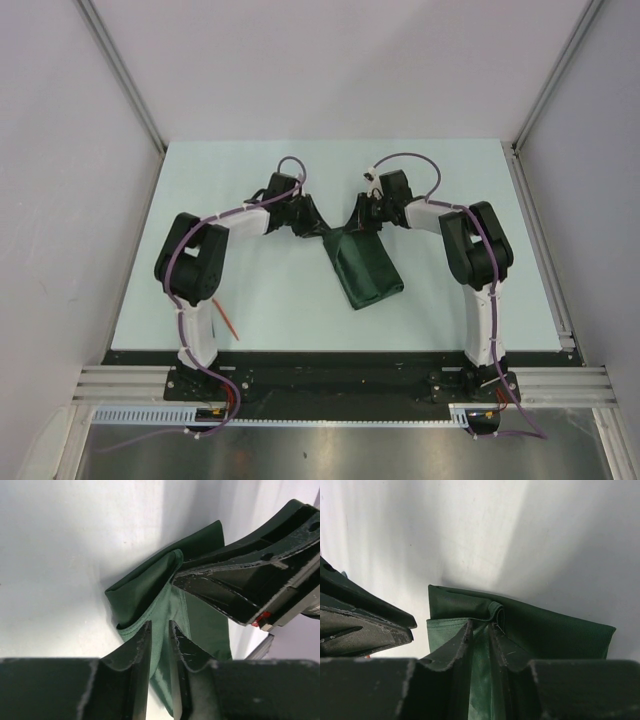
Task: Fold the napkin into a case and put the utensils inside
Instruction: Fold the lower triangle-folded napkin at the center of the board.
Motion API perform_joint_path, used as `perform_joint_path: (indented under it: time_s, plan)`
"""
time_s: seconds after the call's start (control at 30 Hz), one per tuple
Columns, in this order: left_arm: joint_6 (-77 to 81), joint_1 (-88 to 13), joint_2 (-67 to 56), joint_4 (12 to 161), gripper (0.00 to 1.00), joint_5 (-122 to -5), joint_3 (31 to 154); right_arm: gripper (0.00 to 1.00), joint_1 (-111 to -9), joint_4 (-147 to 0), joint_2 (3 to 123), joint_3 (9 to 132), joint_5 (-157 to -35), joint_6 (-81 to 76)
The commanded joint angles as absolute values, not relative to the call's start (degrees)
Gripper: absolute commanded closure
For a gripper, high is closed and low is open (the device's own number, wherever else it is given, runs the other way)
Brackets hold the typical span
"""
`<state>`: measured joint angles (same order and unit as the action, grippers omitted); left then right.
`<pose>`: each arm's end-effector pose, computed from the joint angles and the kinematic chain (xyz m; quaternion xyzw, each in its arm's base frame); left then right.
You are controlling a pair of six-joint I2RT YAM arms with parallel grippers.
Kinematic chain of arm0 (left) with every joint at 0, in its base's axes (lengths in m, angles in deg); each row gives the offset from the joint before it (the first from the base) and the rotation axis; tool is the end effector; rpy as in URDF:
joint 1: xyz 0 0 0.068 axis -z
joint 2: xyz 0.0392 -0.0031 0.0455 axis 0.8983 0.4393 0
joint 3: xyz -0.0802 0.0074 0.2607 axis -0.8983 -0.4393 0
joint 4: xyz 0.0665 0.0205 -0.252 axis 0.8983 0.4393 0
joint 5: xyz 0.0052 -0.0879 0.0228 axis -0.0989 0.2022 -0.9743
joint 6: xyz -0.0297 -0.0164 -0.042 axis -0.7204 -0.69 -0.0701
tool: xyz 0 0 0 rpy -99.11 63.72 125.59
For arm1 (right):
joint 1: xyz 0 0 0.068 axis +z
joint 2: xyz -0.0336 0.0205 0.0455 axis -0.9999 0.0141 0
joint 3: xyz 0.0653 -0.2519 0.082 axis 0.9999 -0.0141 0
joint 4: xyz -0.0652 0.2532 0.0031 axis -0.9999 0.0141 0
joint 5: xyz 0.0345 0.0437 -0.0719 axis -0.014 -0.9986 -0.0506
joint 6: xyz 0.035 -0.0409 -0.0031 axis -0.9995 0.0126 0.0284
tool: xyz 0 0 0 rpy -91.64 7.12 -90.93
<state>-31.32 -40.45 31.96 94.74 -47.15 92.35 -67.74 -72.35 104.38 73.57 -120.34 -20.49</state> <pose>0.3782 -0.1808 0.1634 -0.0929 0.9086 -0.3645 0.1817 0.4147 0.1832 0.1353 -0.0788 0.8926 0.3770 0.2345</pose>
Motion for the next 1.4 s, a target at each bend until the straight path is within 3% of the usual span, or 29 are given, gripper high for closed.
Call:
perform_joint_path:
  time_s: [0.0,0.27,0.5,0.63,0.87,1.2,1.37]
  plan:
    - [-28.76,-39.16,28.02,95.77,0.74,-49.35,92.59,0.75,-68.10,-69.83,100.66,76.18,-120.37,-18.99]
    - [-24.63,-38.98,28.72,100.77,0.69,-53.13,93.82,0.56,-67.84,-64.21,94.24,74.16,-118.79,-16.96]
    - [-21.82,-39.77,31.80,103.51,0.70,-52.35,97.69,0.55,-65.12,-64.98,85.89,63.80,-120.36,-17.66]
    - [-18.66,-39.77,32.06,103.77,0.66,-52.43,99.09,0.58,-63.36,-67.35,82.72,56.42,-121.94,-19.24]
    - [-5.75,-39.86,35.57,108.34,0.66,-46.20,104.63,0.73,-61.77,-72.36,79.21,47.27,-123.09,-22.50]
    - [4.73,-40.56,40.58,115.19,0.67,-40.48,113.32,0.79,-62.65,-75.17,79.29,43.66,-123.62,-22.76]
    - [2.28,-40.56,39.02,113.11,0.66,-40.13,111.23,0.81,-63.18,-75.27,78.68,42.87,-123.62,-22.68]
